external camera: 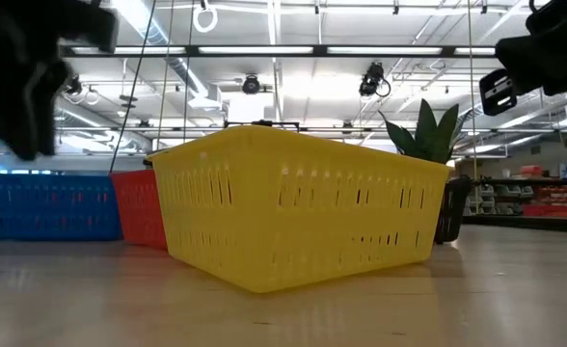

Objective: Stack baskets by color
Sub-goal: Move the bottom blue bin to the bottom left of the table

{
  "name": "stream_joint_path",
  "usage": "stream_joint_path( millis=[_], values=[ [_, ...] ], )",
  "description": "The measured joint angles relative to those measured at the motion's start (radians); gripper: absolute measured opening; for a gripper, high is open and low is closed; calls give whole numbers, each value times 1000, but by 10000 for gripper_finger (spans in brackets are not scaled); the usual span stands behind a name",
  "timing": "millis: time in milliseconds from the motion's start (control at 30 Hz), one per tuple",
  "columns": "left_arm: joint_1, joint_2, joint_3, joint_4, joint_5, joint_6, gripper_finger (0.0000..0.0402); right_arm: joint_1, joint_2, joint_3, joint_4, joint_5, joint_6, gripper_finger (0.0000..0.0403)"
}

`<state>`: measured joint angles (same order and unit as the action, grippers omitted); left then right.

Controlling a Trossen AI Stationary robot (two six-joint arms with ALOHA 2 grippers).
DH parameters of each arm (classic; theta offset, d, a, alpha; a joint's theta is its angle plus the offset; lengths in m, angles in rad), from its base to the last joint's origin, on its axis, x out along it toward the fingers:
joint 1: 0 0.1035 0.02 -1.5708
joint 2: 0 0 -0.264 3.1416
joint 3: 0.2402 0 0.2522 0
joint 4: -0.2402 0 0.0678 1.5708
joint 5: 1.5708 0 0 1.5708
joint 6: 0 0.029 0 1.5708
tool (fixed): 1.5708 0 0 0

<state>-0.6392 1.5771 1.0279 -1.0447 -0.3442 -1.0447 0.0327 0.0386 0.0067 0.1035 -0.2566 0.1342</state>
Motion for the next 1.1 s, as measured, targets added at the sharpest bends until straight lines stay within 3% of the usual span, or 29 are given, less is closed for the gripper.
stream_joint_path(
  millis=[367,467,567,667,733,833,967,1100],
  values=[
    [-5,1,-158,137,-8,-45,214,57,5,0,-1,50,-25,29],
    [19,1,-163,145,24,-45,181,68,5,0,-1,50,-25,29],
    [46,1,-154,167,121,-89,125,76,5,0,-1,54,-22,29],
    [56,1,-120,174,194,-263,44,86,5,0,-1,54,-22,29],
    [37,1,-82,175,208,-409,14,92,5,0,-1,54,-22,29],
    [-16,1,-16,181,186,-690,11,102,5,0,-1,54,-22,29],
    [-132,0,21,178,56,-1043,6,115,5,0,-2,54,-23,29],
    [-224,6,19,87,94,-1250,6,126,7,0,-4,54,-24,29]
  ],
)
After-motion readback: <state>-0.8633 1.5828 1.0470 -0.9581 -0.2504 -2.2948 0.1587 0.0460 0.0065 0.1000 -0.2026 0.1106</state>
